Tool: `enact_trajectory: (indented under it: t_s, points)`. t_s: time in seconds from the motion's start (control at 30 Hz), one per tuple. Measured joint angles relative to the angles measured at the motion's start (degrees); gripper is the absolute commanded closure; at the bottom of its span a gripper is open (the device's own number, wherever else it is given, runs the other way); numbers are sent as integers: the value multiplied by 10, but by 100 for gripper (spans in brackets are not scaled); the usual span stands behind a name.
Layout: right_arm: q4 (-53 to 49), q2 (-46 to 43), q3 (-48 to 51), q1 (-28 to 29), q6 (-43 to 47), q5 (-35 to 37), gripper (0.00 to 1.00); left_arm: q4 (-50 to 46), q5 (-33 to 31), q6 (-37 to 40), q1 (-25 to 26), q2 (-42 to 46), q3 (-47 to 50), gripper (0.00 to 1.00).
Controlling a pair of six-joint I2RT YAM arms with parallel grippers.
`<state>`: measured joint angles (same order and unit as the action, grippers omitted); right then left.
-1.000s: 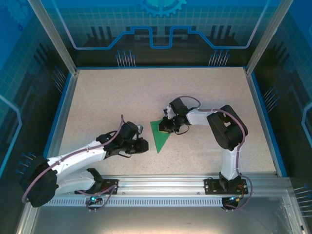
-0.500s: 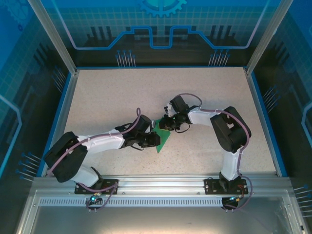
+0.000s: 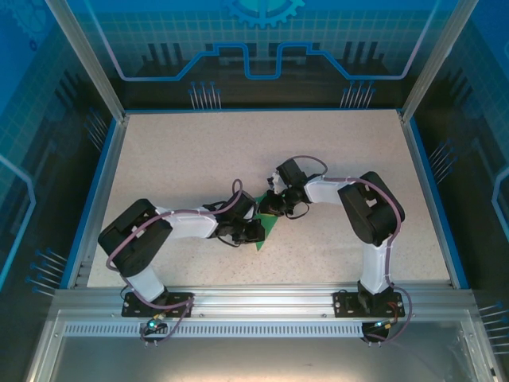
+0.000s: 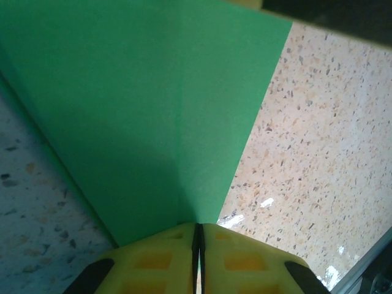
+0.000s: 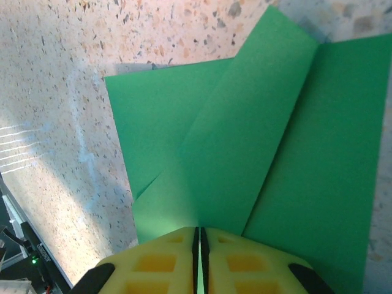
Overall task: Fold a paper plane with a square sheet of paper (pick it up from the middle)
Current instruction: Fourth fold the wing at the center of the table.
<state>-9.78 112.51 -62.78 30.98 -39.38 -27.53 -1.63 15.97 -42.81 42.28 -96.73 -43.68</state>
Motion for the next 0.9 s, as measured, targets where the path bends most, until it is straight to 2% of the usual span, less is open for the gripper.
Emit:
enact_trajectory:
  t_s: [0.47,0.63,0.9]
  points:
    - [-5,-12,-1,15,14,-25,86,14,0,10,5,0,8,87]
    - [-7,22,-20,13,11,-24,88,14,0,13,7,1,8,87]
    - [-9,26,-24,9,6,-31,89,16,-2,25,28,11,19,86]
